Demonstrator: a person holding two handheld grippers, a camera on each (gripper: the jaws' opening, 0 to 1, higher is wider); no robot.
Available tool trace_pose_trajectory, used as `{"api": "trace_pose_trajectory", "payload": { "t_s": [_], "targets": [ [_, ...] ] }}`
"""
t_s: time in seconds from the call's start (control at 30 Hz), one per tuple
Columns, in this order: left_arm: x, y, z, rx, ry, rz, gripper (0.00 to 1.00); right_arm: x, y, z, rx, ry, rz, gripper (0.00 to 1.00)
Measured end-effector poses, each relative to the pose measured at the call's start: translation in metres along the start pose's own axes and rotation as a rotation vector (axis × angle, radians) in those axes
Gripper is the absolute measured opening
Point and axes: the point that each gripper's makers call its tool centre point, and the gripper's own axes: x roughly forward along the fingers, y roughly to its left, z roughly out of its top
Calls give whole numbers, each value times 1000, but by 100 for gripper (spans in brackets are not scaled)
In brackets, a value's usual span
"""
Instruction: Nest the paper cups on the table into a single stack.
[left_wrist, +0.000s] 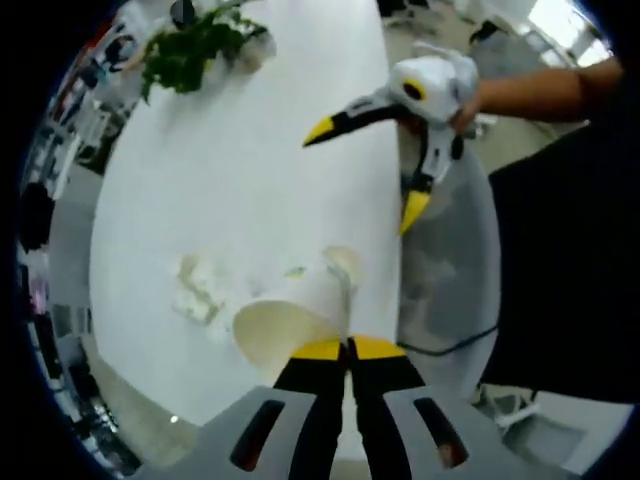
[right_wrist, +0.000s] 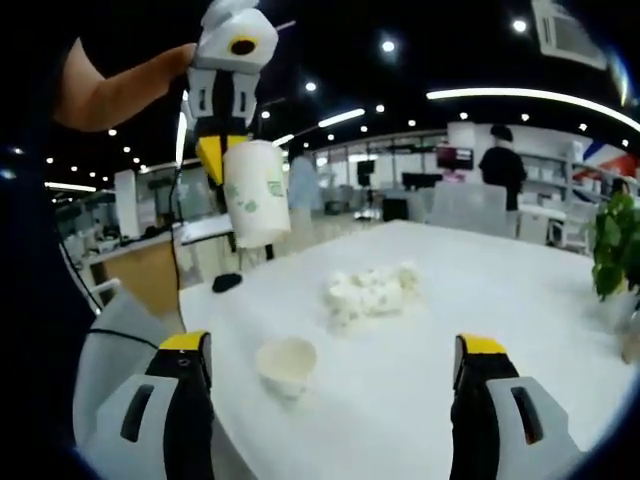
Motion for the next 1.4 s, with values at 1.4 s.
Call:
{"api": "trace_pose_trajectory", "payload": {
  "t_s": [1.4],
  "targets": [
    [87, -4, 3, 5, 134, -23, 0, -11, -8, -12, 14, 29, -25, 98]
  ]
}}
